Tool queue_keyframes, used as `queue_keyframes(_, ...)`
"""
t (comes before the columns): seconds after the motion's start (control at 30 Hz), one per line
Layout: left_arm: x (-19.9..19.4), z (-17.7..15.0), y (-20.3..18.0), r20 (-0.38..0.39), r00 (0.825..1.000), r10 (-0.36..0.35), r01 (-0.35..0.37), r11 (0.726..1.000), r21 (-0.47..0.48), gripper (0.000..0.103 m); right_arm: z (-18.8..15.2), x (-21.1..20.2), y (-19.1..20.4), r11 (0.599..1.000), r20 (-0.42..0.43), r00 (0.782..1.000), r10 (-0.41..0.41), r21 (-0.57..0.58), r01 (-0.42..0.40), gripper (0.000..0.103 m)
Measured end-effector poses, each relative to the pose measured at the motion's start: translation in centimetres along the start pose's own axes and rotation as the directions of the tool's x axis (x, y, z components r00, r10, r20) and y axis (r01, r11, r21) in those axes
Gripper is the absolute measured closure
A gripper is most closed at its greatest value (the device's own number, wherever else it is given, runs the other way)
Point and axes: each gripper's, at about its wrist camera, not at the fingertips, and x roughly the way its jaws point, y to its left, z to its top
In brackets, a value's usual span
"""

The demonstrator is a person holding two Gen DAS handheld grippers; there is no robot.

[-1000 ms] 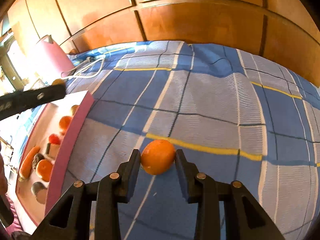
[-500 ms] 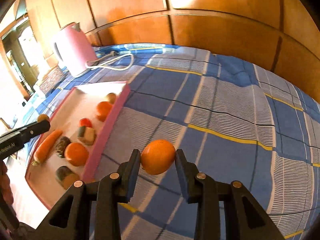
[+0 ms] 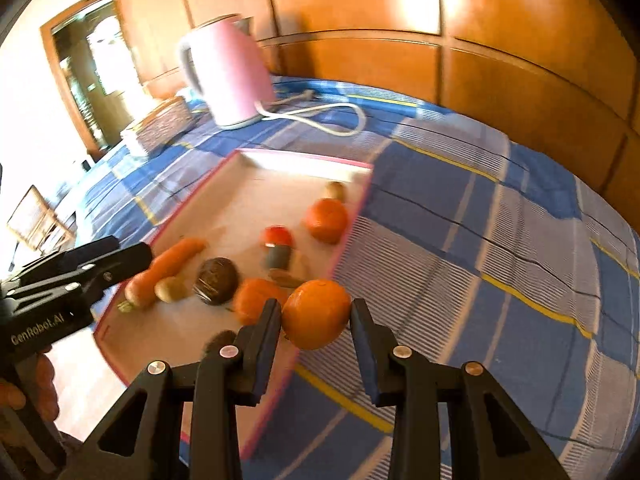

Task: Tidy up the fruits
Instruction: 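Place the yellow fruit in the tray with the left gripper while the right carries the orange over, then lower the orange into the tray and open the right gripper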

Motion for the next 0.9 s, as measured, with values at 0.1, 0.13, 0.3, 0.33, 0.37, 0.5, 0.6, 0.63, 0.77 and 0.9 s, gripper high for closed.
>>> queue_keyframes(0.1,-0.4,-0.3,0.6,0.006,1.000,0.010,-0.010,1.000,-0.018,0.036,0.5,0.2,1.4,0.999,0.002,1.000,0.016,-0.036,-0.016,0.067)
queue_keyframes(0.13,-0.4,-0.3,0.8,0.008,1.000,0.013,-0.013,1.000,-0.023,0.036,0.7,0.3,1.9,0.999,0.002,1.000,0.023,-0.047,-0.023,0.067)
queue_keyframes(0.3,-0.9,-0.5,1.7,0.017,0.999,0.032,-0.032,0.998,-0.049,0.031,1.8,1.1,3.3,0.996,-0.003,0.999,0.051,-0.076,-0.051,0.067)
queue_keyframes(0.33,-1.0,-0.5,1.9,0.023,0.999,0.038,-0.037,0.998,-0.054,0.031,2.1,1.5,3.5,0.995,-0.007,0.998,0.056,-0.076,-0.056,0.067)
queue_keyframes(0.37,-1.1,-0.5,2.0,0.025,0.999,0.042,-0.041,0.998,-0.057,0.029,2.4,1.9,3.7,0.995,-0.013,0.998,0.059,-0.076,-0.060,0.067)
queue_keyframes(0.5,-1.5,-0.5,2.6,0.038,0.998,0.058,-0.055,0.996,-0.071,0.025,2.9,3.1,3.8,0.997,-0.034,0.998,0.056,-0.049,-0.058,0.065)
queue_keyframes(0.6,-1.6,-0.4,2.8,0.041,0.997,0.062,-0.058,0.995,-0.080,0.023,2.8,3.1,3.8,0.997,-0.032,0.997,0.065,-0.030,-0.066,0.062)
queue_keyframes(0.63,-1.7,-0.4,2.8,0.042,0.997,0.063,-0.060,0.995,-0.080,0.023,2.6,3.0,3.8,0.998,-0.032,0.998,0.063,-0.029,-0.064,0.062)
queue_keyframes(0.77,-2.0,-0.4,2.6,0.054,0.996,0.073,-0.069,0.994,-0.082,0.017,2.1,2.2,3.5,0.999,-0.017,0.999,0.038,-0.016,-0.039,0.062)
queue_keyframes(0.9,-2.3,-0.5,2.3,0.060,0.994,0.092,-0.087,0.993,-0.082,0.006,1.8,1.1,3.0,1.000,0.009,1.000,-0.027,0.002,0.027,0.062)
